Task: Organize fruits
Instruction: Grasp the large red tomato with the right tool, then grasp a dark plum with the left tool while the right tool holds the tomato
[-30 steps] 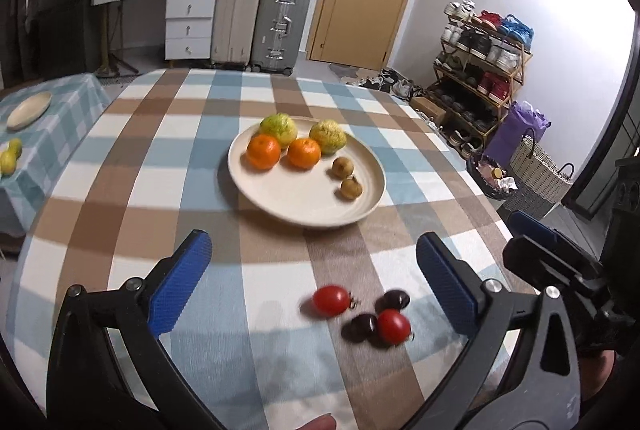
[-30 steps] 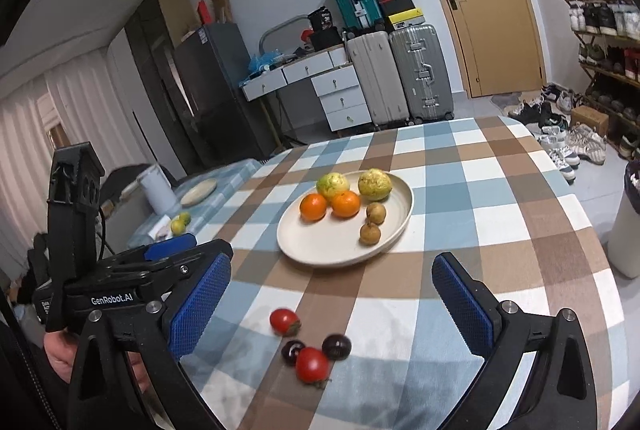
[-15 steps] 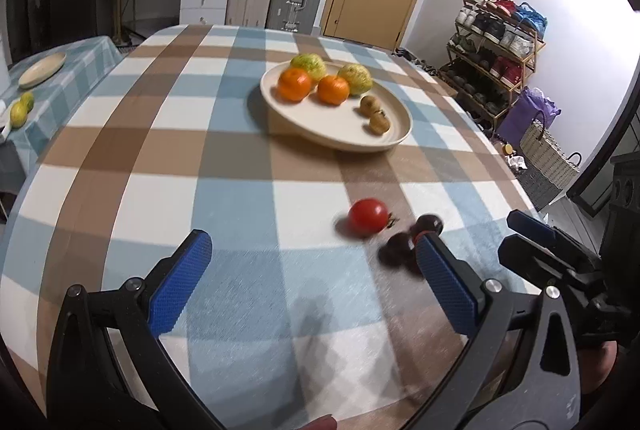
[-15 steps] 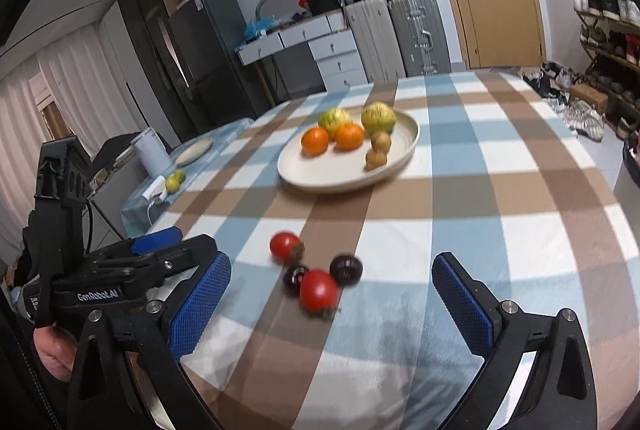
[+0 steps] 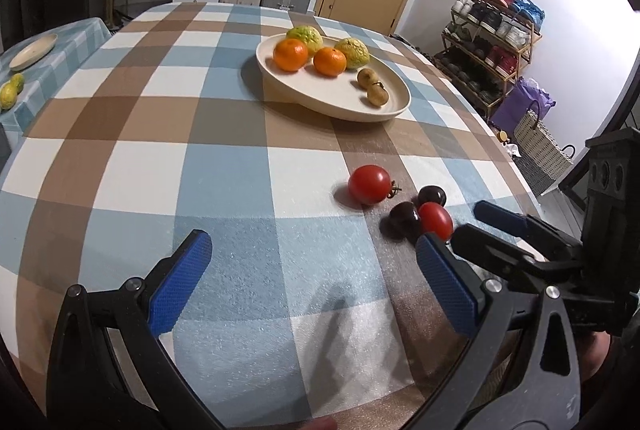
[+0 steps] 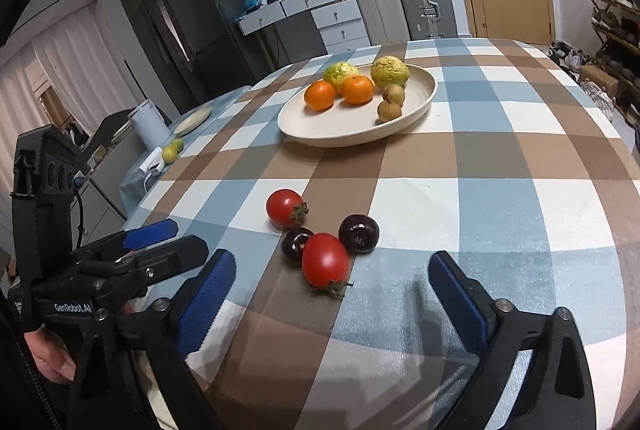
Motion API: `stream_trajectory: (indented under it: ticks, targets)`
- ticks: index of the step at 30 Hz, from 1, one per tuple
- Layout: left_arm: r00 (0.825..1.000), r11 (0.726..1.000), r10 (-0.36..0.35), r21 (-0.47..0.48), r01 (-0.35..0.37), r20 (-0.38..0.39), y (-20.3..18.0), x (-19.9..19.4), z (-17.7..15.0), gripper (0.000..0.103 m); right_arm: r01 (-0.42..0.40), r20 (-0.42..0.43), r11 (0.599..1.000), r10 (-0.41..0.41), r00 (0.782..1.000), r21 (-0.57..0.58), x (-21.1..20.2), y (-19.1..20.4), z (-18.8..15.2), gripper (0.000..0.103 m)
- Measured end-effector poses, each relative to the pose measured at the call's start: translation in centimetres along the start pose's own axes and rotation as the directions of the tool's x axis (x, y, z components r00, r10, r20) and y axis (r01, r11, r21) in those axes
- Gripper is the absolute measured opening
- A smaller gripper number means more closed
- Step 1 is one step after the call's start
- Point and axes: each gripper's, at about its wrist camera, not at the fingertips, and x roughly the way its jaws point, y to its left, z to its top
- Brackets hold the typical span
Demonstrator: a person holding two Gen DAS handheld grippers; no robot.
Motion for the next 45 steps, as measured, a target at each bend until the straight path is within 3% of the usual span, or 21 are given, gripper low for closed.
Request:
stream_trajectory:
  ticks: [2,9,15,24,32,38,41,43,45]
  targets:
    - [1.000,1.000,-0.004,-0.001,0.004,-0.010,0.0,0.3,0.0,0.102,-0.012,-0.018,1.000,0.012,1.000,-0.004,0.3,0.0,0.1,0.082]
    - [1.000,1.000,-0.003,0.002,0.003,-0.022,0.0,0.9,0.3,0.102,-0.048,-0.072,0.999,0.047,0.996,-0.017,1.4,0.0,0.4,0.061]
    - [0.999,1.000,0.000,-0.015,-0.001,-0.034,0.1,1.4,0.6,0.102,-0.065,-0.103,0.997,0.061,0.993,-0.033,2.2,0.2,0.3,0.029]
    - [0.997,1.000,-0.020,0.009,0.021,-0.071,-1.5,2.8,1.1,0.102,-0.132,-0.035,0.990,0.130,0.991,-0.046,-0.1,-0.4,-0.2,0.028]
    - [0.994,0.999,-0.025,0.040,0.029,-0.108,-3.8,4.4,1.5,0.102,-0.133,0.074,0.990,0.137,0.988,-0.054,-3.0,-1.9,-0.1,0.028]
    - [0.991,1.000,-0.005,0.016,0.007,-0.132,-4.4,5.6,2.0,0.102,-0.118,0.105,0.992,0.123,0.987,-0.049,-3.9,-3.1,0.2,0.028]
    - [0.994,0.999,0.034,-0.008,-0.035,-0.107,-4.3,5.6,2.3,0.094,-0.122,0.116,0.991,0.127,0.985,-0.049,-4.1,-3.5,0.3,0.028]
    - [0.994,1.000,0.020,-0.019,-0.022,-0.109,-4.3,5.7,2.5,0.092,-0.127,0.121,0.991,0.132,0.984,-0.045,-4.1,-3.8,0.4,0.028]
    - [0.994,1.000,0.021,-0.011,-0.022,-0.110,-4.7,5.7,2.5,0.082,-0.130,0.124,0.990,0.135,0.983,-0.044,-4.1,-4.1,0.4,0.028]
